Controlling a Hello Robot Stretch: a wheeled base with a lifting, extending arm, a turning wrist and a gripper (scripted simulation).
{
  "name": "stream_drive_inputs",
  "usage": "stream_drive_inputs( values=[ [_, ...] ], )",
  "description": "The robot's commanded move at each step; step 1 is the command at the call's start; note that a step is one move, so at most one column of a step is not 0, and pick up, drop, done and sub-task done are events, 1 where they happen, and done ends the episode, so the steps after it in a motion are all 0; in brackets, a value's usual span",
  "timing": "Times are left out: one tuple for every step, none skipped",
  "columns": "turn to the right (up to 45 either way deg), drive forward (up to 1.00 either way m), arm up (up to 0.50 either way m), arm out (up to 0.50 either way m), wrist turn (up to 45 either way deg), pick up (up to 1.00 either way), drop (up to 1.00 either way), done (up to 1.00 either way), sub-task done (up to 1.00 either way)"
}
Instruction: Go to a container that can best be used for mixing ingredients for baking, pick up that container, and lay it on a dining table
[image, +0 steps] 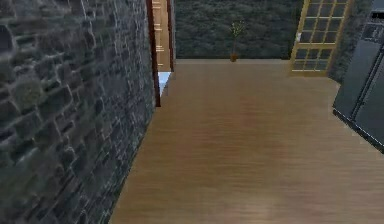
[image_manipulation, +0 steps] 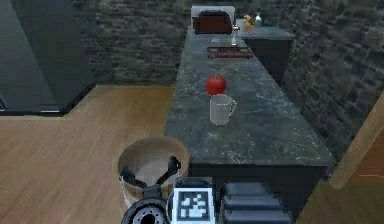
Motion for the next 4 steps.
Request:
stream_drive_inputs(
  values=[
    [3.0,0.00,0.00,0.00,0.0,0.00,0.00,0.00,0.00],
    [0.0,0.30,0.00,0.00,0.0,0.00,0.00,0.00,0.00],
    [0.0,1.00,0.00,0.00,0.0,0.00,0.00,0.00,0.00],
    [0.0,1.00,0.00,0.00,0.0,0.00,0.00,0.00,0.00]
  ],
)
